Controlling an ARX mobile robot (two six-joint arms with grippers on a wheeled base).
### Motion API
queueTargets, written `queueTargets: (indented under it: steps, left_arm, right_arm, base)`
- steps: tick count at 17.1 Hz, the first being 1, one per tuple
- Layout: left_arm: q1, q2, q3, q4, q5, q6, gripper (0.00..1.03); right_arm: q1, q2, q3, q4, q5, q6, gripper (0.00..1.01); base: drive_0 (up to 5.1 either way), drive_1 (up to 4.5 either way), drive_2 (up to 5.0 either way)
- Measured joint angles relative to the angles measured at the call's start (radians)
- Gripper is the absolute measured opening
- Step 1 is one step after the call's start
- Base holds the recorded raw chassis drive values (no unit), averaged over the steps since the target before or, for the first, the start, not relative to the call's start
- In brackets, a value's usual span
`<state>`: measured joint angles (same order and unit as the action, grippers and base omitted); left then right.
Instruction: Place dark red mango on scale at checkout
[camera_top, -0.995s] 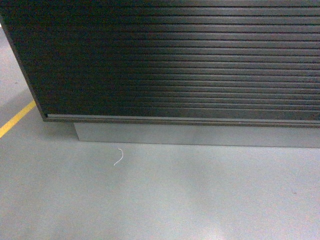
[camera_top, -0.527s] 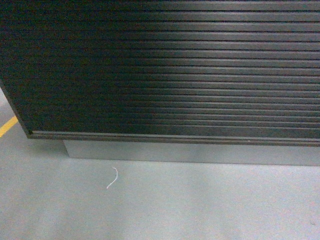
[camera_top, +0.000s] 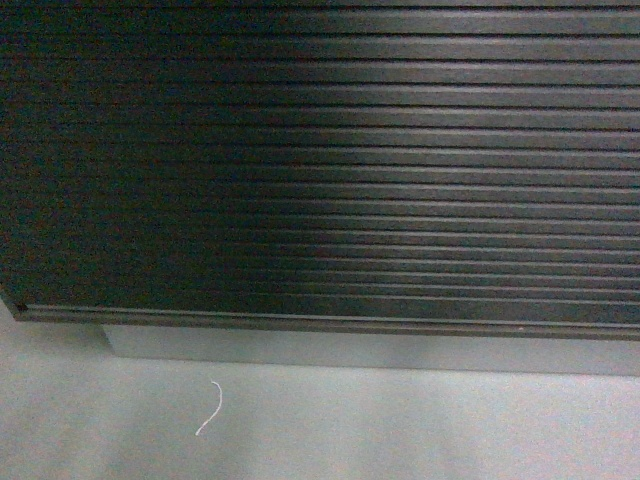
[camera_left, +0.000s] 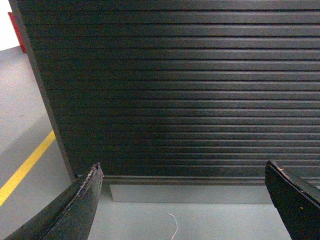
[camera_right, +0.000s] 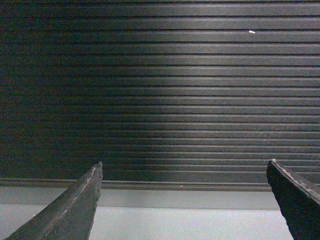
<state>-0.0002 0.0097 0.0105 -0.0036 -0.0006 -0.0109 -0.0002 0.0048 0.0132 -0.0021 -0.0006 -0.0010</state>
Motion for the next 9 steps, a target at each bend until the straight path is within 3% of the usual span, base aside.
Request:
queueTargets:
  steps: [9]
  left_arm:
    - [0.000,0.000,0.000,0.000,0.000,0.000,0.98]
  right_arm:
    - [0.000,0.000,0.000,-0.002,0.000,0.000,0.98]
  base:
    - [0.0,2.64,-2.7]
